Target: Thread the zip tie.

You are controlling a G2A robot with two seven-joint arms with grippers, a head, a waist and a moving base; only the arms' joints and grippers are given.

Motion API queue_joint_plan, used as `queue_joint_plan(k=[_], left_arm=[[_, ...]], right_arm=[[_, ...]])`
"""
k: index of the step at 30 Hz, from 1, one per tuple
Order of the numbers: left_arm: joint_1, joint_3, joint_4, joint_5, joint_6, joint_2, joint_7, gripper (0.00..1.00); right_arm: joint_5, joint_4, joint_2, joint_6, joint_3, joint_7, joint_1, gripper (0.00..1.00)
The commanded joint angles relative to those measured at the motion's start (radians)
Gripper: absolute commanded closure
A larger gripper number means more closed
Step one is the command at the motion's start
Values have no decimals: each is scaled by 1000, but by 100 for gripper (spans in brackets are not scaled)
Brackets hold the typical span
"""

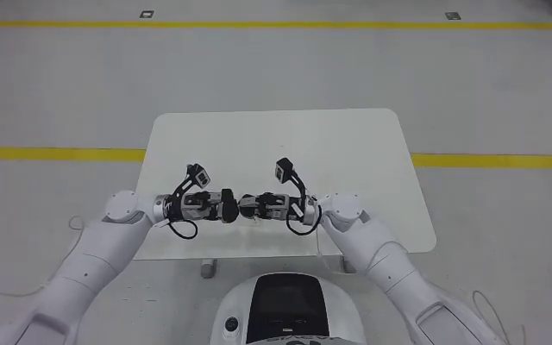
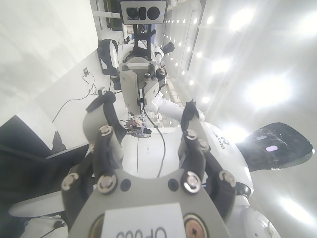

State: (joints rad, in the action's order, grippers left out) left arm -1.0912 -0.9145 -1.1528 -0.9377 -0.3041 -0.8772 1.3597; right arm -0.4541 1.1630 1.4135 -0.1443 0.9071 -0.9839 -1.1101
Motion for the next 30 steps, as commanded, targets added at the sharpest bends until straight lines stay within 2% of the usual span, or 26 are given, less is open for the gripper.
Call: queue_joint_plan(k=[1, 16, 23, 30], left_arm=[[1, 0, 2, 4, 0, -2, 0, 67], [2, -4, 14, 21, 1, -12, 11, 82], [1, -7, 20, 24, 0, -17, 11, 92], [0, -12, 27, 27, -2, -21, 17, 91]], right_arm=[[1, 0, -1, 3, -1, -2, 0, 100], [-5, -4, -6, 5, -4, -9, -1, 100], [-10, -9, -6, 6, -8, -4, 1, 100], [-17, -12, -6, 2, -11, -2, 3, 100]])
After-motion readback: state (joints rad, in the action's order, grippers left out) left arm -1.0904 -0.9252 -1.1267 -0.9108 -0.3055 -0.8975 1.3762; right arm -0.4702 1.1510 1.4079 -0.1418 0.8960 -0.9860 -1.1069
